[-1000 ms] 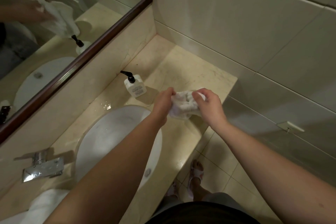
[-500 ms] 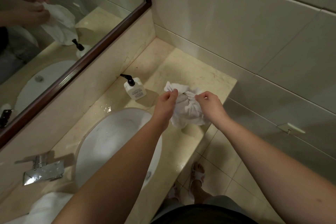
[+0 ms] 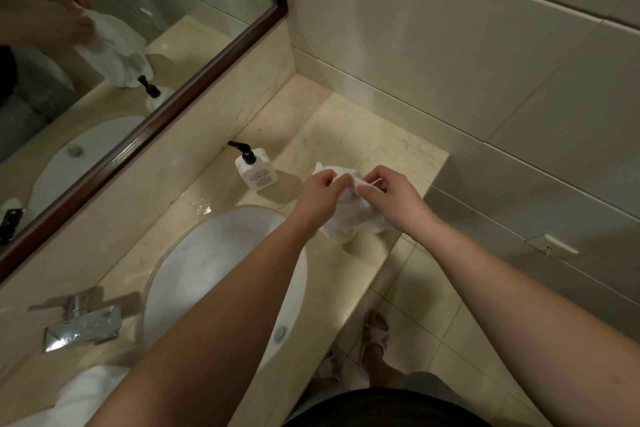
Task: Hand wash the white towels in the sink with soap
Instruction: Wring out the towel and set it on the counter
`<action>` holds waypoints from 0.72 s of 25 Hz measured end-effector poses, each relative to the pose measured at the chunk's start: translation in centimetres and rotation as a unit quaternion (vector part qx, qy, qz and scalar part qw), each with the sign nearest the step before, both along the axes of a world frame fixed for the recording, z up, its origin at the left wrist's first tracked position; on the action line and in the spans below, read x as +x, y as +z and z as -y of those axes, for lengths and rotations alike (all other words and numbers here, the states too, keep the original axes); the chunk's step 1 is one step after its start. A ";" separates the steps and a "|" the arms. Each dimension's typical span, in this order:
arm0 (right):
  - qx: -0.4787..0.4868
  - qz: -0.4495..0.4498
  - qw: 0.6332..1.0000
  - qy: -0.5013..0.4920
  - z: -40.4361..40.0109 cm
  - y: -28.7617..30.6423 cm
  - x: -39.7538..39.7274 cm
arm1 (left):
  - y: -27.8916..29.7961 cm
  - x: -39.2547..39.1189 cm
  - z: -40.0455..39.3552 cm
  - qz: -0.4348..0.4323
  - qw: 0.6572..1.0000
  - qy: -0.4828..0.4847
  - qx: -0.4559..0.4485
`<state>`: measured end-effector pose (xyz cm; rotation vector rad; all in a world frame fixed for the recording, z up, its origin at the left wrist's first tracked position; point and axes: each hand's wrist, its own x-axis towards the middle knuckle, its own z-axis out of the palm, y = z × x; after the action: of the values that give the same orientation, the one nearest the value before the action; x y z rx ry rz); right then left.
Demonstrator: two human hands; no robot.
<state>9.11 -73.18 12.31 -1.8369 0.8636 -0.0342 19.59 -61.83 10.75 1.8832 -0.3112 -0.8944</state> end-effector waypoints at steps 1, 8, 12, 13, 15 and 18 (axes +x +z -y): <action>0.021 0.006 1.000 -0.020 0.2 0.2 0.0 | 0.1 -0.1 0.1 -0.035 0.998 0.045 -0.028; 0.049 0.042 0.991 -0.116 1.5 0.6 -0.7 | 1.3 -0.8 -0.4 -0.266 0.920 0.237 -0.164; 0.088 0.071 0.984 -0.134 1.1 0.8 -1.0 | 1.5 0.1 -0.2 -0.085 0.982 0.164 -0.044; 0.095 0.074 0.986 -0.120 0.8 1.0 -0.8 | 1.4 0.1 -0.2 -0.041 0.991 0.125 -0.028; 0.087 0.071 0.989 -0.095 0.4 1.4 -0.1 | 1.0 0.1 -0.2 0.008 0.996 0.086 0.007; 0.088 0.060 0.989 -0.099 0.4 1.5 0.5 | 0.6 0.5 -0.2 0.046 0.997 0.052 0.039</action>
<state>9.63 -73.61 13.83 -1.5642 0.9313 -0.1879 20.13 -61.63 11.37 1.9970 -0.2343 -0.7596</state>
